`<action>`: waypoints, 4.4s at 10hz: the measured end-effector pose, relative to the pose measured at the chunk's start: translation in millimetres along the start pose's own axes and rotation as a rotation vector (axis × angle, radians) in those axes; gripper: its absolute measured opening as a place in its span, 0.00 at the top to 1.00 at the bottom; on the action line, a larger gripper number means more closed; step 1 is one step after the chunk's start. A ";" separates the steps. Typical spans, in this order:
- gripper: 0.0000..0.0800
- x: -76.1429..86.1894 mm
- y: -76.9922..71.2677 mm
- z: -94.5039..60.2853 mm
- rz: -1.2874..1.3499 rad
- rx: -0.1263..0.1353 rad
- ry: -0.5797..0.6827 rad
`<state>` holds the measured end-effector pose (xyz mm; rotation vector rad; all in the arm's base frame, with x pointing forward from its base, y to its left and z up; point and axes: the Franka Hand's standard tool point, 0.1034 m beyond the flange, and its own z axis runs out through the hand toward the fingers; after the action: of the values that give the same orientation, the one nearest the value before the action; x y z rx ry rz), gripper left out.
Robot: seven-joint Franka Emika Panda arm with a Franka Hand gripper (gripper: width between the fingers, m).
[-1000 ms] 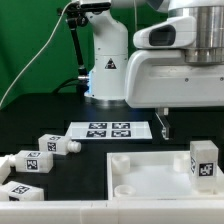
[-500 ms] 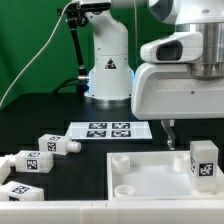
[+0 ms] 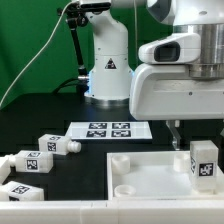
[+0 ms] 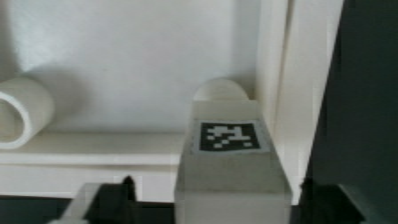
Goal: Assemble one leg
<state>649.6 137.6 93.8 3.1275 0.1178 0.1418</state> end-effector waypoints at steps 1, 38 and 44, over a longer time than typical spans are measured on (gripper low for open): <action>0.65 0.0 -0.1 0.0 0.005 0.000 0.000; 0.65 3.1 -4.2 7.8 -0.101 0.048 0.032; 0.65 4.1 -4.6 9.0 0.591 0.058 0.025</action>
Offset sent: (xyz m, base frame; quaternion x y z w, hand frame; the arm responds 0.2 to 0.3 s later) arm 0.0000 0.0000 0.0000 0.0000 0.0000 0.0000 1.0000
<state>654.2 142.5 85.2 3.1078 -0.8154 0.1800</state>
